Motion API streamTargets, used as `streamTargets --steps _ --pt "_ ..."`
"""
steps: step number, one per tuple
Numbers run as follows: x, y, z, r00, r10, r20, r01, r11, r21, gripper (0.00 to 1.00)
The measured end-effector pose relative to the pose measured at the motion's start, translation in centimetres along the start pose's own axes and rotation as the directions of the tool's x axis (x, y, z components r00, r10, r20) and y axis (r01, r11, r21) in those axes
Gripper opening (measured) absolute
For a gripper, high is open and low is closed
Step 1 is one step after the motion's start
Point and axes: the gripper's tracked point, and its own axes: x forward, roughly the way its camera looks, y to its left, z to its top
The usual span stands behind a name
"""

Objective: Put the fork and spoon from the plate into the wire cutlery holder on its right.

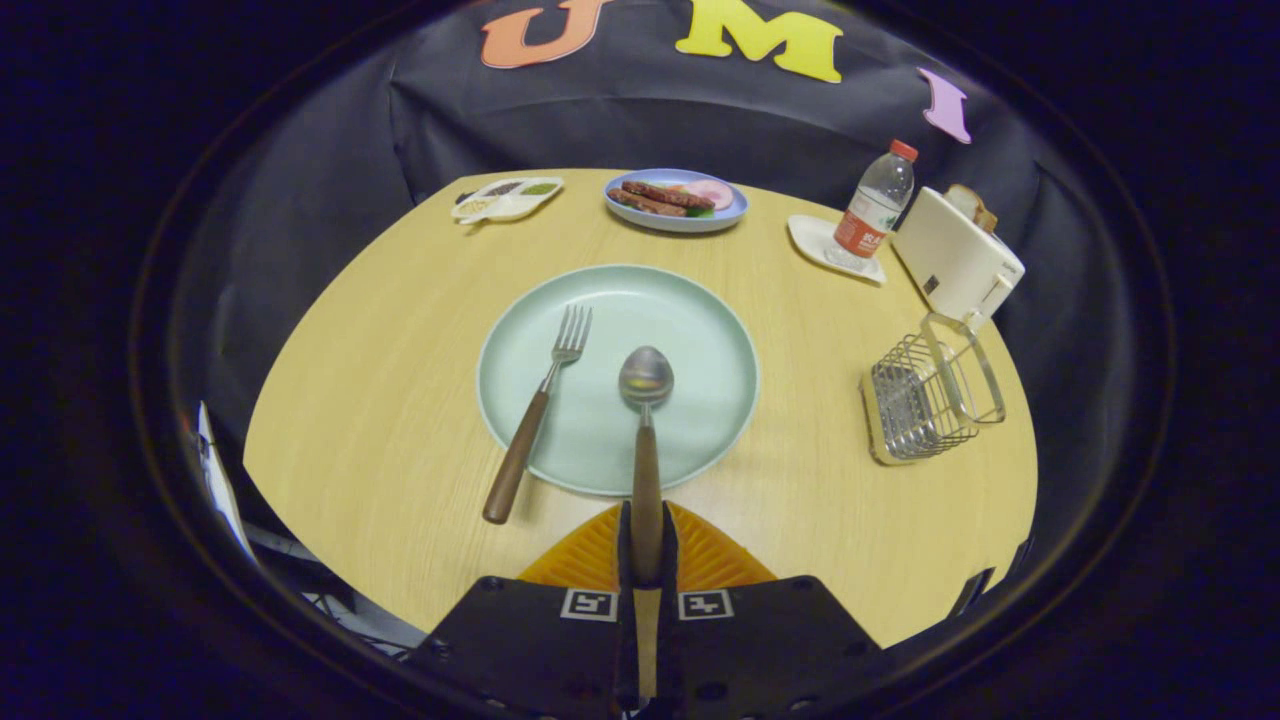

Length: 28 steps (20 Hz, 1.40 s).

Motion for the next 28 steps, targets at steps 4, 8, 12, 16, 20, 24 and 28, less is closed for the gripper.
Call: streamTargets --steps 4,8,12,16,20,24,28 --pt "-1.1 -0.7 0.3 0.999 0.016 0.040 -0.014 0.999 -0.034 0.07" --pt "-1.4 -1.3 -0.1 0.998 0.034 0.043 -0.033 0.999 -0.038 0.05" --pt "-2.3 -1.8 0.9 0.996 0.057 0.074 -0.055 0.998 -0.033 0.05" --pt "-3.8 -2.3 2.7 0.990 0.084 0.111 -0.082 0.996 -0.025 0.05" --pt "-5.6 -3.7 4.7 0.986 0.097 0.135 -0.097 0.995 -0.003 0.05" --pt "-8.0 -7.3 7.0 0.981 0.086 0.171 -0.086 0.996 -0.004 0.05" --pt "-10.2 -11.9 8.1 0.982 0.062 0.180 -0.067 0.998 0.021 0.05"
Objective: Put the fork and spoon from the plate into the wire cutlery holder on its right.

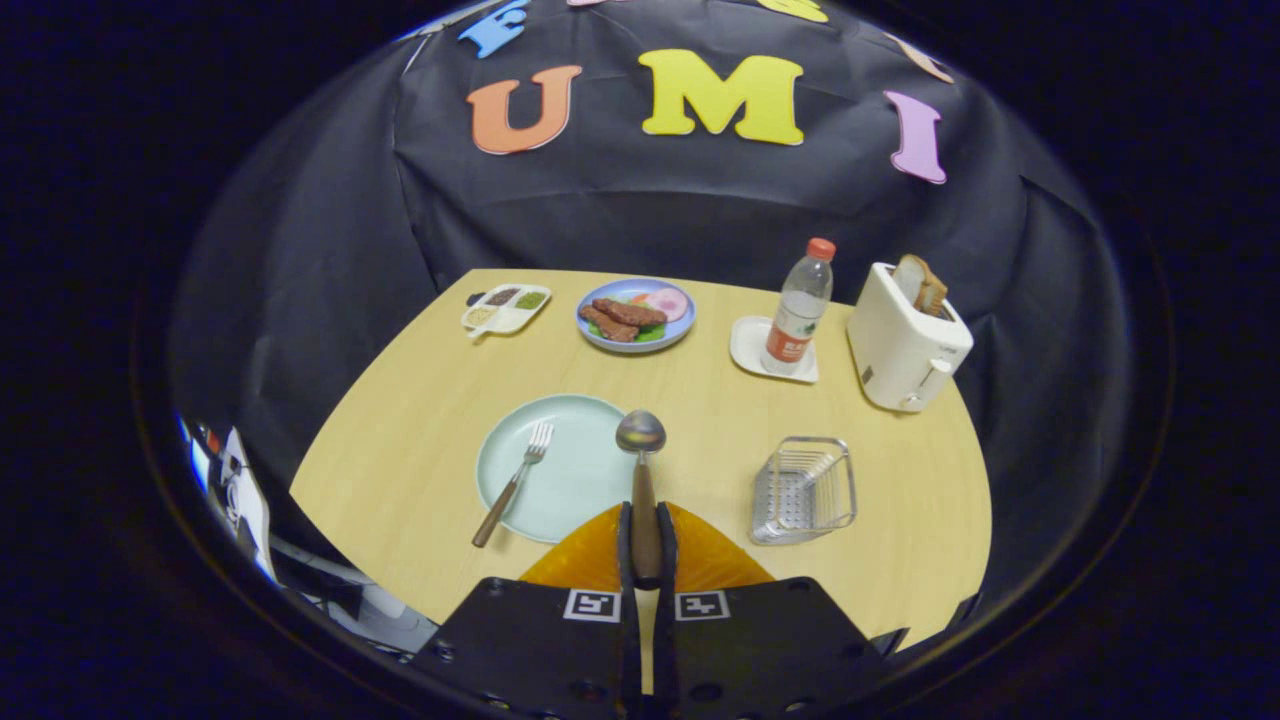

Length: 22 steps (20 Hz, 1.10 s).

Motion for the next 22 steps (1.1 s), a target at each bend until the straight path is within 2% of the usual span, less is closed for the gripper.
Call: streamTargets --steps 4,10,12,15,18,22 --pt "-2.0 -5.2 0.1 0.999 -0.043 -0.009 0.043 0.999 0.013 0.05" --pt "-3.0 -10.7 -1.3 0.997 -0.061 -0.050 0.064 0.996 0.062 0.05" --pt "-2.4 -11.9 -2.0 0.995 -0.058 -0.087 0.065 0.995 0.080 0.05" --pt "-1.0 -11.9 -2.8 0.987 -0.003 -0.160 0.022 0.992 0.121 0.05" --pt "0.7 -12.8 -3.5 0.974 0.001 -0.227 0.035 0.987 0.154 0.05" --pt "3.0 -13.4 -3.1 0.974 -0.013 -0.224 0.039 0.993 0.110 0.06"
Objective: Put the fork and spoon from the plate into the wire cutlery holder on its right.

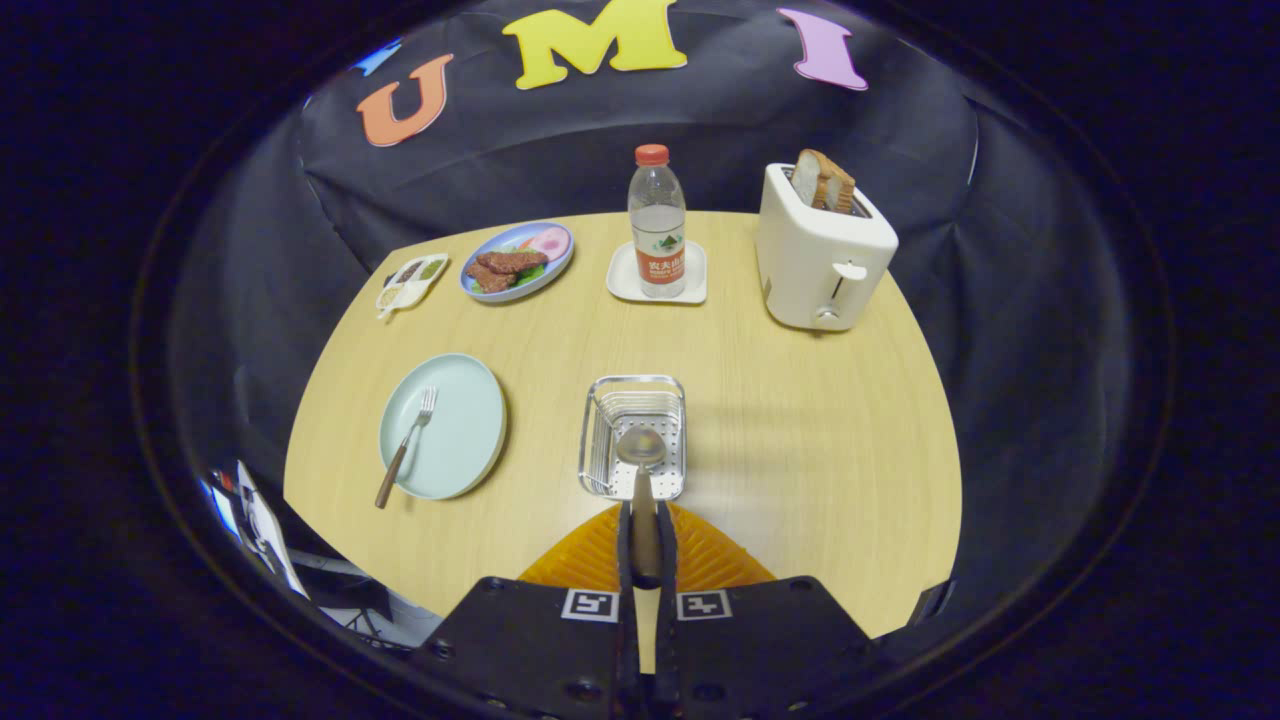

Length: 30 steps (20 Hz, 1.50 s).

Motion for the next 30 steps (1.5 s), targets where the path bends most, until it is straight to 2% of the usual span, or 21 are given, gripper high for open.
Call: streamTargets --steps 6,10,16,19,21,26,30 --pt "1.6 0.5 1.3 0.999 0.009 0.032 -0.008 1.000 -0.013 0.11" --pt "1.4 0.3 1.6 0.998 -0.029 0.061 0.028 0.999 0.022 0.15" --pt "-0.2 2.4 1.9 0.990 -0.079 0.119 0.072 0.995 0.063 0.56" --pt "-1.1 4.9 2.6 0.981 -0.105 0.166 0.099 0.994 0.045 0.84" --pt "-1.1 7.4 2.7 0.980 -0.103 0.172 0.098 0.995 0.036 0.91" --pt "0.6 14.9 2.5 0.983 -0.059 0.174 0.060 0.998 0.002 0.93" --pt "3.4 21.0 0.8 0.991 -0.029 0.129 0.034 0.999 -0.037 0.93"
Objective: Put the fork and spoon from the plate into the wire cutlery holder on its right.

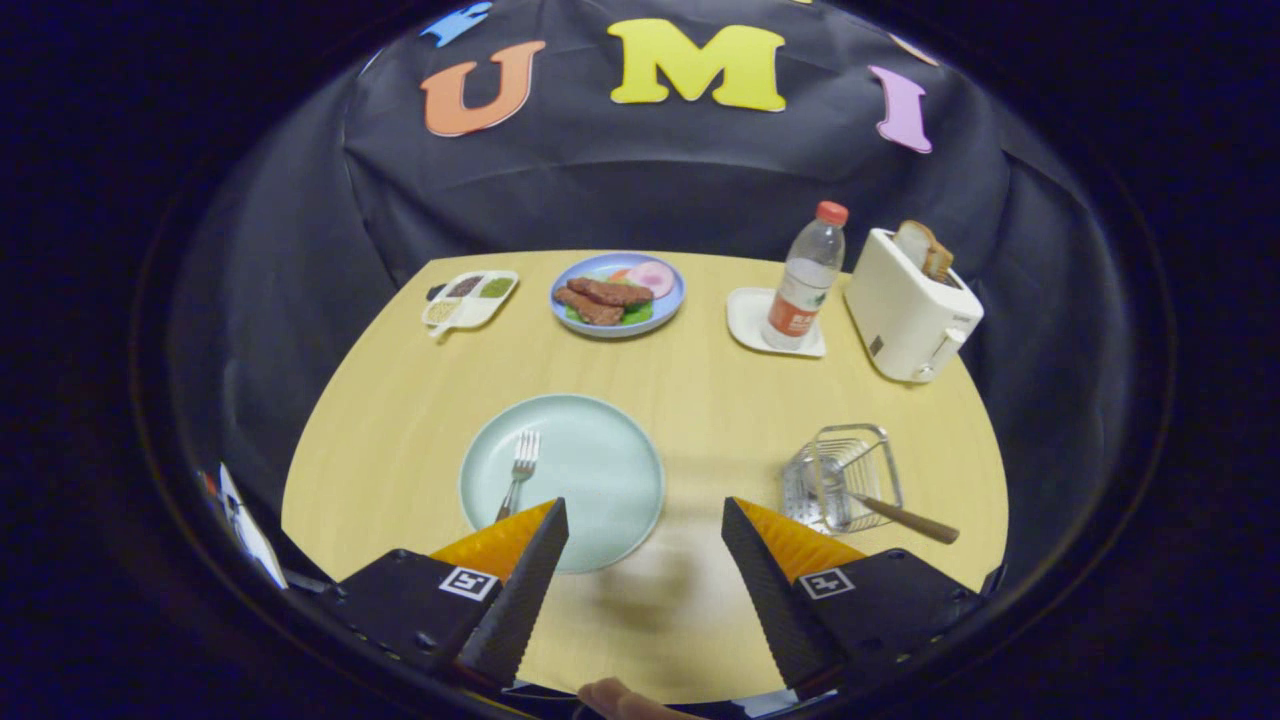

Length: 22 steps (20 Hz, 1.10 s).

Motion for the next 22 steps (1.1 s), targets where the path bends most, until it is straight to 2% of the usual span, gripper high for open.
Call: streamTargets --steps 6,8,9,10,13,18,21,22 --pt "3.7 7.0 -3.5 0.997 0.024 -0.080 -0.026 0.999 -0.020 0.93" --pt "4.7 8.4 -4.7 0.994 0.022 -0.108 -0.025 0.999 -0.029 0.88" --pt "5.1 9.0 -5.1 0.993 0.018 -0.118 -0.022 0.999 -0.032 0.80" --pt "5.5 9.3 -5.4 0.992 0.012 -0.125 -0.016 0.999 -0.037 0.76" --pt "7.4 9.4 -5.9 0.989 -0.026 -0.147 0.020 0.999 -0.043 0.72" --pt "9.3 9.8 -6.4 0.982 -0.035 -0.188 0.035 0.999 -0.004 0.54" --pt "10.0 9.9 -6.9 0.980 -0.031 -0.198 0.030 0.999 -0.012 0.37" --pt "10.2 10.0 -6.7 0.978 -0.027 -0.207 0.025 1.000 -0.011 0.24"
